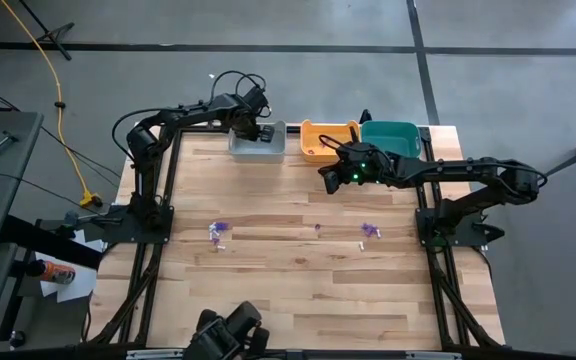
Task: Sort Halloween decoration
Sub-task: Put the purple spider toy into the gray bin, then put the purple witch hat toy into the orange bin
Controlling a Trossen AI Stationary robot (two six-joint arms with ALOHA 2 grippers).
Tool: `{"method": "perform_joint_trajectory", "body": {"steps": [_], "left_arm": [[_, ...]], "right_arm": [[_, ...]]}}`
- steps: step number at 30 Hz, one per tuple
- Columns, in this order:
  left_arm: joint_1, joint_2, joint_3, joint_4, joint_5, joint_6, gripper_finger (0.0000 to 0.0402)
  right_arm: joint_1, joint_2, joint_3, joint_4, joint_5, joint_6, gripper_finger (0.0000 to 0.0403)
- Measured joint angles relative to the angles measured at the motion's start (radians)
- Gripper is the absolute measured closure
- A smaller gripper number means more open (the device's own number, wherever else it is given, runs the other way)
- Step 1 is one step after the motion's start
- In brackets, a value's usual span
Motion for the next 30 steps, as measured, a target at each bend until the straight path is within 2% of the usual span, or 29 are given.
{"method": "perform_joint_trajectory", "body": {"steps": [8,14,17,20,23,26,30], "left_arm": [[0.007,-0.017,0.009,-0.005,0.026,-0.014,0.0301],[0.027,-0.119,0.057,-0.015,0.089,0.063,0.0264],[0.017,-0.219,0.060,-0.021,0.093,0.128,0.0257],[-0.033,-0.328,0.059,-0.019,0.092,0.210,0.0255],[-0.107,-0.452,0.018,0.037,0.095,0.282,0.0256],[-0.192,-0.577,-0.068,0.147,0.095,0.306,0.0258],[-0.296,-0.727,-0.212,0.300,0.087,0.257,0.0258]], "right_arm": [[0.000,0.000,0.000,0.000,0.000,-0.001,0.0355],[-0.009,-0.009,0.000,0.015,-0.007,-0.043,0.0355],[-0.010,-0.022,0.000,0.019,-0.084,-0.057,0.0355],[0.011,-0.021,0.001,-0.008,-0.221,-0.073,0.0353],[0.082,-0.011,0.048,-0.160,-0.256,-0.187,0.0345],[0.161,0.012,0.127,-0.371,-0.209,-0.380,0.0330],[0.213,0.074,0.219,-0.577,-0.172,-0.575,0.0301]]}}
